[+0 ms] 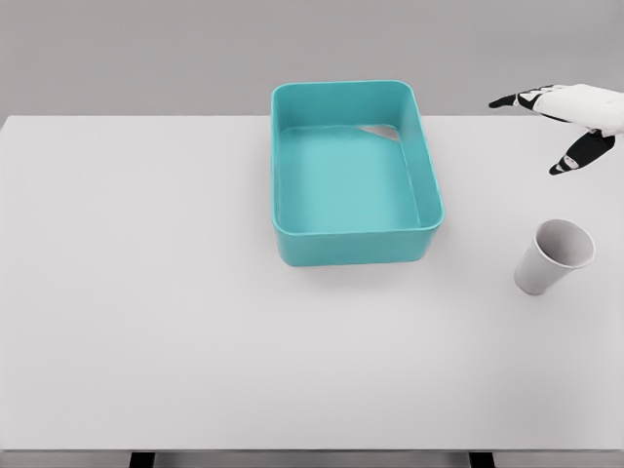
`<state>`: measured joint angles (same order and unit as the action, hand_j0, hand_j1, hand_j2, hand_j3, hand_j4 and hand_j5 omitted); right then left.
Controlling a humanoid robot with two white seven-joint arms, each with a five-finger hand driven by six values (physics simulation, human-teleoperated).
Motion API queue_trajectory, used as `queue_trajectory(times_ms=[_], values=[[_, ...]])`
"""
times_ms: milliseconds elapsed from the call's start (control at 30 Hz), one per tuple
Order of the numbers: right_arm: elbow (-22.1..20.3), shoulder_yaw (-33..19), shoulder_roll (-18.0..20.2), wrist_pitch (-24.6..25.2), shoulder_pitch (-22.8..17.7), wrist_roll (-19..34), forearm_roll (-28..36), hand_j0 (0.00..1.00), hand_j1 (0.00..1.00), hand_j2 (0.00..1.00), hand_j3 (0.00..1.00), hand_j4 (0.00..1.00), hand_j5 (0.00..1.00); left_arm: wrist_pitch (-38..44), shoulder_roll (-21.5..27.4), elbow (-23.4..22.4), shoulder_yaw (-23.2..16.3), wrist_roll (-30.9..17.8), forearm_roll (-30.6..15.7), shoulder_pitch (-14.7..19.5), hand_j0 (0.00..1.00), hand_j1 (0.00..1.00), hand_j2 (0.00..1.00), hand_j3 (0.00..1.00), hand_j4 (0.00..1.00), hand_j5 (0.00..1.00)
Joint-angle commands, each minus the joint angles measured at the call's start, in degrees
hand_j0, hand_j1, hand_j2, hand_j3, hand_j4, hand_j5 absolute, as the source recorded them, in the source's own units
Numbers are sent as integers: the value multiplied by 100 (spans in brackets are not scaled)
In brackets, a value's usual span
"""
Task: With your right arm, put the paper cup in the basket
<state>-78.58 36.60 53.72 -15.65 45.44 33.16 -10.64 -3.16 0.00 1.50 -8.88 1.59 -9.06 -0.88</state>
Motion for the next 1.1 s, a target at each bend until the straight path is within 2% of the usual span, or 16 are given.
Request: queue_trajectory(times_ms=[0, 100, 167, 200, 233, 267, 300, 367, 433, 467, 567, 633, 800, 933, 1067], values=[[-8, -4, 7, -26, 0, -2, -8, 100, 100, 100, 100, 100, 100, 0, 0, 0, 0, -1, 1, 0, 100, 100, 100, 100, 100, 100], [-70, -4, 34, -17, 9, -38, 36, 100, 100, 100, 100, 100, 100, 0, 0, 0, 0, -1, 1, 0, 100, 100, 100, 100, 100, 100], [-255, -4, 86, 1, 9, -46, 36, 100, 100, 100, 100, 100, 100, 0, 0, 0, 0, -1, 1, 0, 100, 100, 100, 100, 100, 100], [-220, -48, 104, 9, 18, -29, 71, 100, 100, 100, 100, 100, 100, 0, 0, 0, 0, -1, 1, 0, 100, 100, 100, 100, 100, 100], [-71, -48, 174, -69, 9, 6, 395, 100, 100, 100, 100, 100, 100, 0, 0, 0, 0, -1, 1, 0, 100, 100, 100, 100, 100, 100], [184, -22, 358, -331, -26, 181, 1026, 100, 100, 100, 100, 100, 100, 0, 0, 0, 0, -1, 1, 0, 100, 100, 100, 100, 100, 100], [553, -22, 517, -912, -26, 184, 1547, 100, 100, 100, 100, 100, 100, 0, 0, 0, 0, -1, 1, 0, 100, 100, 100, 100, 100, 100], [1353, -48, 535, -1835, -53, 184, 2390, 100, 100, 100, 100, 100, 100, 0, 0, 0, 0, -1, 1, 0, 100, 100, 100, 100, 100, 100], [1986, -22, 570, -1935, -298, 184, 3454, 100, 100, 100, 100, 100, 100, 0, 0, 0, 0, -1, 1, 0, 100, 100, 100, 100, 100, 100], [2109, -30, 640, -1935, -527, 184, 4007, 100, 100, 100, 100, 100, 100, 0, 0, 0, 0, -1, 1, 0, 100, 100, 100, 100, 100, 100], [2522, -39, 938, -1935, -940, 184, 4807, 100, 100, 100, 100, 100, 100, 0, 0, 0, 0, -1, 1, 0, 100, 100, 100, 100, 100, 100], [2917, -57, 983, -1935, -1019, 184, 5107, 100, 100, 100, 100, 100, 100, 0, 0, 0, 0, -1, 1, 0, 100, 100, 100, 100, 100, 100], [2910, -48, 992, -1935, -1485, 184, 5090, 100, 100, 100, 100, 100, 100, 0, 0, 0, 0, -1, -8, 0, 100, 100, 100, 100, 100, 100], [2567, -13, 1044, -1935, -2012, 184, 5037, 100, 100, 100, 100, 100, 100, 0, 0, 0, 0, -1, 1, 0, 100, 100, 100, 100, 100, 100], [2277, -13, 1097, -1935, -2180, 184, 5046, 100, 100, 100, 100, 100, 100, 0, 0, 0, 0, -1, 1, 0, 100, 100, 100, 100, 100, 100]])
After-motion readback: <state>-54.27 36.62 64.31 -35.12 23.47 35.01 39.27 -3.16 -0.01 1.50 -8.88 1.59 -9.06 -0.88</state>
